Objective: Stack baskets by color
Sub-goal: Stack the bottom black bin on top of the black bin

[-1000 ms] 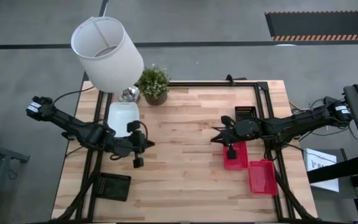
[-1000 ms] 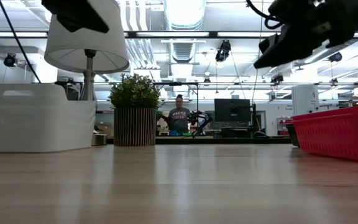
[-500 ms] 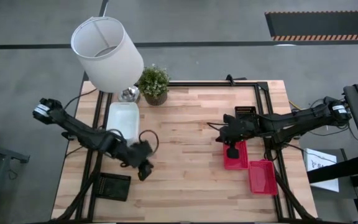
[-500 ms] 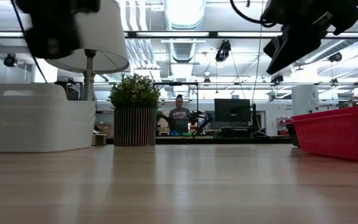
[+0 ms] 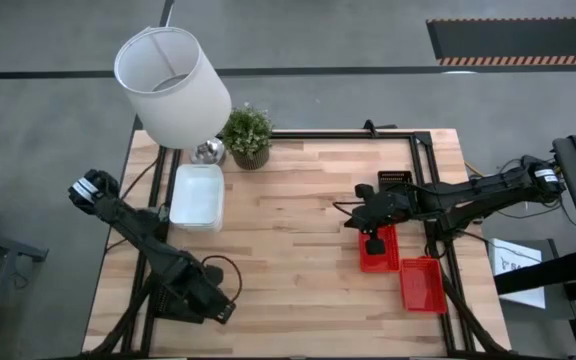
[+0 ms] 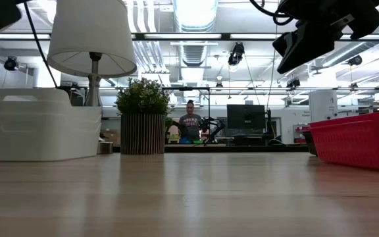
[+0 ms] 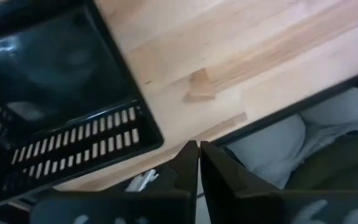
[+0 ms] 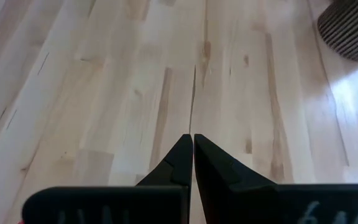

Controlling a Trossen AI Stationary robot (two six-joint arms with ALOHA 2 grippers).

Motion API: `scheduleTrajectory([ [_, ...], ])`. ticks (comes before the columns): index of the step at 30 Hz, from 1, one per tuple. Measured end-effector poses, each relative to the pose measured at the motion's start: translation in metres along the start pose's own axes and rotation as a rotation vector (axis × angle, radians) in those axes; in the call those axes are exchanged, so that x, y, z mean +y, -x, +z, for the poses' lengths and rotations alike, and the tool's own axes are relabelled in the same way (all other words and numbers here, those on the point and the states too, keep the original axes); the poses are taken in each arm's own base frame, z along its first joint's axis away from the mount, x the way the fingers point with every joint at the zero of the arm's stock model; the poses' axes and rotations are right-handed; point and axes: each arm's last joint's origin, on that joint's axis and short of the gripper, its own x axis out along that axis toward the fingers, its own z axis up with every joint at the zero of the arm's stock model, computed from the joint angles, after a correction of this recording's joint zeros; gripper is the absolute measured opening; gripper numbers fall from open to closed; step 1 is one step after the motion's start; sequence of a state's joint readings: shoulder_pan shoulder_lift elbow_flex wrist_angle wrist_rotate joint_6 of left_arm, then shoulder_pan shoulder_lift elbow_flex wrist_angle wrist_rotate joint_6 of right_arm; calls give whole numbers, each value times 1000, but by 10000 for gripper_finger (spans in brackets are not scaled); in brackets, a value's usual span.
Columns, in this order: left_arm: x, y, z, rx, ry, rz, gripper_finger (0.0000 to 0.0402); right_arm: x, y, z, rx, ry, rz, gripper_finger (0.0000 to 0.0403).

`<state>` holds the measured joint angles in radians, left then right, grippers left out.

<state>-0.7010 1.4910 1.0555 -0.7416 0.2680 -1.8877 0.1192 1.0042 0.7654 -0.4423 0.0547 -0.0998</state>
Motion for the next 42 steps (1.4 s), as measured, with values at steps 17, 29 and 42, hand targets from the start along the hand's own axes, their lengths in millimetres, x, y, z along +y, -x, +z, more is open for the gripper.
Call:
scheduleTrajectory([
  [17, 25, -24, 9, -135, -33, 91, 118, 0, 0, 1, -11, 14, 1, 9],
  [29, 37, -35, 17, -151, -7, 120, 106, 0, 0, 1, -12, 13, 0, 9],
  [42, 32, -31, 14, -130, -128, 102, 4, 0, 0, 1, -10, 13, 1, 9],
])
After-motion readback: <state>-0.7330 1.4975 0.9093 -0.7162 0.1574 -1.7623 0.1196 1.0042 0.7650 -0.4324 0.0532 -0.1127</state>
